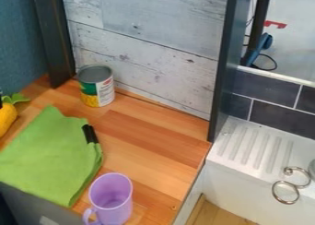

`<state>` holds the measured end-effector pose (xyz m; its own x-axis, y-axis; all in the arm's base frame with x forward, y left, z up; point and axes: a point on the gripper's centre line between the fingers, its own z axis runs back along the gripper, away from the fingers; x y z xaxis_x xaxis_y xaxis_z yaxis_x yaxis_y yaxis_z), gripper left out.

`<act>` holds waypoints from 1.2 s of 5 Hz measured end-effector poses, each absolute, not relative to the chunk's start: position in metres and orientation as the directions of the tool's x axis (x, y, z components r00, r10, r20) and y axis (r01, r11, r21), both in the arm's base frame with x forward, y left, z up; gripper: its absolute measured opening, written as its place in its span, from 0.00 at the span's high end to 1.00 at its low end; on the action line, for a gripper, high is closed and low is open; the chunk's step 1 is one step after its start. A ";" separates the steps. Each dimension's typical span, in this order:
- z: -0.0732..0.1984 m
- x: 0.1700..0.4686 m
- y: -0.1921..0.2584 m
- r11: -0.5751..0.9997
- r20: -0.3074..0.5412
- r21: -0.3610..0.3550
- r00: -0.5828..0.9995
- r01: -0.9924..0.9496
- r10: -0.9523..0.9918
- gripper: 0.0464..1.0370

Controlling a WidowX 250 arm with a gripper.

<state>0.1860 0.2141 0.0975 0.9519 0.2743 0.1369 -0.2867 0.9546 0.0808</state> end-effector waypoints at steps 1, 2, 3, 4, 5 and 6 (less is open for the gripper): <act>0.088 0.193 0.222 0.939 0.168 0.091 0.935 -0.331 0.313 0.03; 0.077 0.194 0.229 0.906 0.164 0.103 0.906 -0.410 0.391 0.03; 0.067 0.190 0.236 0.883 0.149 0.140 0.891 -0.449 0.429 0.03; 0.048 0.191 0.236 0.882 0.102 0.153 0.895 -0.445 0.434 0.03; 0.035 0.195 0.236 0.892 0.075 0.154 0.905 -0.426 0.419 0.03; 0.019 0.197 0.238 0.895 0.060 0.145 0.906 -0.423 0.418 0.03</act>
<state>0.1968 0.2379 0.0194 0.9062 0.4184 0.0603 -0.4227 0.8946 0.1449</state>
